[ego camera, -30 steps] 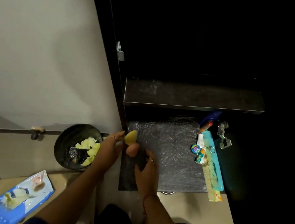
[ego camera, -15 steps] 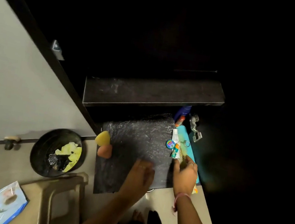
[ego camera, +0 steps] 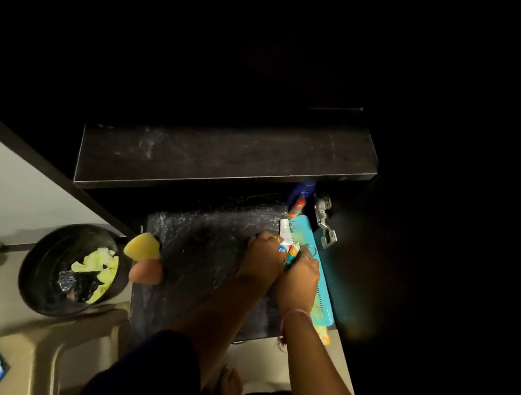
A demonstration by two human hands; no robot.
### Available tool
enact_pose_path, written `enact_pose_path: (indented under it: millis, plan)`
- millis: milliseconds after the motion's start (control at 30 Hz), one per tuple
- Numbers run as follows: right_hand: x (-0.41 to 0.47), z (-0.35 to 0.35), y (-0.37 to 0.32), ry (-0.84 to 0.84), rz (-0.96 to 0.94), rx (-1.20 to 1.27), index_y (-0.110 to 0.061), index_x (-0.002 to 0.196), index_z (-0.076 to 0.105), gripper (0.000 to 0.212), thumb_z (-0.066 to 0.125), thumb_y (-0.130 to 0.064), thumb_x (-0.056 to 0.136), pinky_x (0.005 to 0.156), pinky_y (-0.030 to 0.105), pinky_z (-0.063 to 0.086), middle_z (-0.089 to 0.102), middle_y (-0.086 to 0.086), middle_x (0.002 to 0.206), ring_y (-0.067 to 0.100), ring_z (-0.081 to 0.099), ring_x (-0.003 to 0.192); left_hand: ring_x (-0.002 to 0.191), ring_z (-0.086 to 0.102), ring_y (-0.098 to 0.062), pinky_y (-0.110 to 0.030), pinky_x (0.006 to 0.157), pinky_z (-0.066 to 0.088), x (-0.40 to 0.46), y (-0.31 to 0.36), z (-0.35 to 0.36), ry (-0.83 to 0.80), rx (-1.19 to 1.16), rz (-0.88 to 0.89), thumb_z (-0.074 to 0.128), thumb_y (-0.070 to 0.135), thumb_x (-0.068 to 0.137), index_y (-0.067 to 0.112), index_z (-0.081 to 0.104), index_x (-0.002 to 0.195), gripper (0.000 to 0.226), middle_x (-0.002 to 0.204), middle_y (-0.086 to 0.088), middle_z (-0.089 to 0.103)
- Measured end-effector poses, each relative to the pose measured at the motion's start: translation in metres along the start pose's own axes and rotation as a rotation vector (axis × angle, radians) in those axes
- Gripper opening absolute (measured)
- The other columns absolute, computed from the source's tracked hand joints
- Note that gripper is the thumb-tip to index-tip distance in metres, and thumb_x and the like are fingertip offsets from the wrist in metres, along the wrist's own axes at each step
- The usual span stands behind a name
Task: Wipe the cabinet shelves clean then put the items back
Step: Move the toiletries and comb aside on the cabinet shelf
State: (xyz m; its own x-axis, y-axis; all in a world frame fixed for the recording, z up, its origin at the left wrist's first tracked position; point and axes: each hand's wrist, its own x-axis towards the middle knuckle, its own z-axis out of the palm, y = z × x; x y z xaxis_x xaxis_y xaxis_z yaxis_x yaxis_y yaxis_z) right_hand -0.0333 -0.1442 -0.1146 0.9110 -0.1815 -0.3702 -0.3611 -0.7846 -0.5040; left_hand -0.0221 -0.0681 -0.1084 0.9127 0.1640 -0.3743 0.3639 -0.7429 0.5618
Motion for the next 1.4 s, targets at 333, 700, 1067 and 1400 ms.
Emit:
enact_pose_path:
  millis: [333, 700, 1067, 1400]
  plan:
    - [0.015, 0.0, -0.01, -0.03, 0.075, -0.112, -0.004, 0.113, 0.059, 0.037, 0.061, -0.029, 0.086, 0.092, 0.04, 0.051, 0.052, 0.016, 0.116, 0.032, 0.055, 0.104, 0.116, 0.049, -0.026, -0.03, 0.105, 0.035, 0.003, -0.01, 0.004, 0.044, -0.126, -0.077, 0.057, 0.013, 0.085, 0.005, 0.059, 0.121, 0.036, 0.125, -0.016, 0.053]
    - [-0.016, -0.009, -0.019, -0.082, -0.001, 0.001, -0.006, 0.102, 0.063, 0.026, 0.064, -0.026, 0.087, 0.076, 0.034, 0.047, 0.066, 0.014, 0.099, 0.032, 0.06, 0.094, 0.093, 0.052, -0.011, -0.015, 0.079, 0.034, -0.072, -0.042, -0.017, 0.25, -0.372, -0.011, 0.06, 0.018, 0.088, 0.009, 0.068, 0.101, 0.018, 0.099, -0.006, 0.067]
    - [-0.134, 0.057, -0.028, -0.417, 0.066, 0.516, -0.025, 0.072, 0.069, 0.02, 0.076, -0.041, 0.062, 0.078, 0.045, 0.057, 0.073, 0.003, 0.08, 0.022, 0.07, 0.076, 0.08, 0.064, -0.003, -0.027, 0.078, 0.055, -0.183, -0.14, -0.034, 0.297, -0.656, -0.383, 0.066, 0.022, 0.084, 0.033, 0.064, 0.082, 0.012, 0.084, 0.012, 0.066]
    - [-0.15, 0.109, -0.048, -0.286, 0.093, 0.359, -0.004, 0.098, 0.062, 0.021, 0.064, -0.02, 0.085, 0.082, 0.043, 0.055, 0.068, 0.014, 0.097, 0.029, 0.065, 0.09, 0.069, 0.056, 0.008, -0.004, 0.053, 0.042, -0.179, -0.166, -0.051, 0.303, -0.711, -0.468, 0.061, 0.019, 0.089, 0.024, 0.058, 0.089, 0.006, 0.075, 0.02, 0.056]
